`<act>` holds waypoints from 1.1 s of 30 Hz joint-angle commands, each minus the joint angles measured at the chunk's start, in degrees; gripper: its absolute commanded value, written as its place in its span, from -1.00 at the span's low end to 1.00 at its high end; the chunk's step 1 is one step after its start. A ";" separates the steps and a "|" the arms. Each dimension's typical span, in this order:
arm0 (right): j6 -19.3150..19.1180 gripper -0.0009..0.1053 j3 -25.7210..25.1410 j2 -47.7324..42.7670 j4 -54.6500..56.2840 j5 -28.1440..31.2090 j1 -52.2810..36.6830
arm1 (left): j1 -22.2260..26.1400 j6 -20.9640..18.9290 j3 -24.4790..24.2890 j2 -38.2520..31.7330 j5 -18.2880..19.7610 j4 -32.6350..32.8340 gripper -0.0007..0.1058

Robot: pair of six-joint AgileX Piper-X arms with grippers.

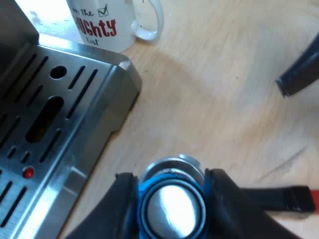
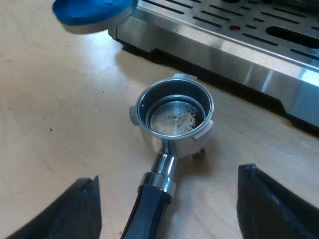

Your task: Grind coffee beans and then tamp

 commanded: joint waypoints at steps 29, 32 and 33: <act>-0.84 0.13 0.29 -0.22 -0.28 -0.18 -0.27 | -5.50 1.43 -6.61 14.59 -1.88 -4.10 -0.98; -0.37 0.13 0.30 -0.22 0.07 -0.18 -0.27 | -5.50 1.43 -6.61 14.89 -2.00 -4.74 -0.98; -0.09 0.13 0.30 -0.22 0.07 -0.18 -0.27 | -5.50 1.43 -6.61 14.97 -2.00 -4.74 -0.98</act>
